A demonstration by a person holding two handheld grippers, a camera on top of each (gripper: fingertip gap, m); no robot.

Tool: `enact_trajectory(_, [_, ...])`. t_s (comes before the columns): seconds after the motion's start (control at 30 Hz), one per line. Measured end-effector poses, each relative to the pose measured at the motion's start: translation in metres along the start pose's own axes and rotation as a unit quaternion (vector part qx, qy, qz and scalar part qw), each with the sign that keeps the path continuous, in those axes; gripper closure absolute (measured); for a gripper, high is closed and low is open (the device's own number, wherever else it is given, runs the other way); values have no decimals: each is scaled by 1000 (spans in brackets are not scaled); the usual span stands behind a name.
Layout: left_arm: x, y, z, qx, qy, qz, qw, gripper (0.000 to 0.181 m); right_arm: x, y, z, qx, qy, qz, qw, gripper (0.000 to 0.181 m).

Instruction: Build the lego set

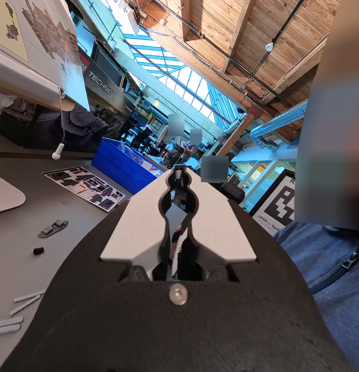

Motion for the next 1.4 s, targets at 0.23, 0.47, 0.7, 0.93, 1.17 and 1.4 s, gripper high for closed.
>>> enact_trajectory(0.23, [1,-1,-2,0,3,-1,1000,176,12,-20,-16,-15,28,-62,998,177])
enact_trajectory(0.47, [0,-2,-4,4,8,-2,1000,176,8,-17,-12,-5,19,-51,999,177])
enact_trajectory(0.7, [3,-3,5,66,13,-14,998,177,1,-6,-6,-1,9,-23,1000,177])
enact_trajectory(0.93, [0,-5,29,192,-4,-42,980,176,-35,44,16,8,-11,76,997,177])
enact_trajectory(1.17, [2,-19,50,381,37,-107,918,176,-54,84,28,-8,-25,131,991,177])
enact_trajectory(1.4, [-1,-17,57,394,37,-105,912,176,-60,106,31,-20,-31,156,987,177])
Point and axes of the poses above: each gripper's, where its closed fingertips meet, x out along the fingers, y out of its top, z = x × y across the jaws, the point moved 1 cm from there along -x, back along the fingers, and after that the axes turned 12 degrees about -x, right-handed, at the moved point
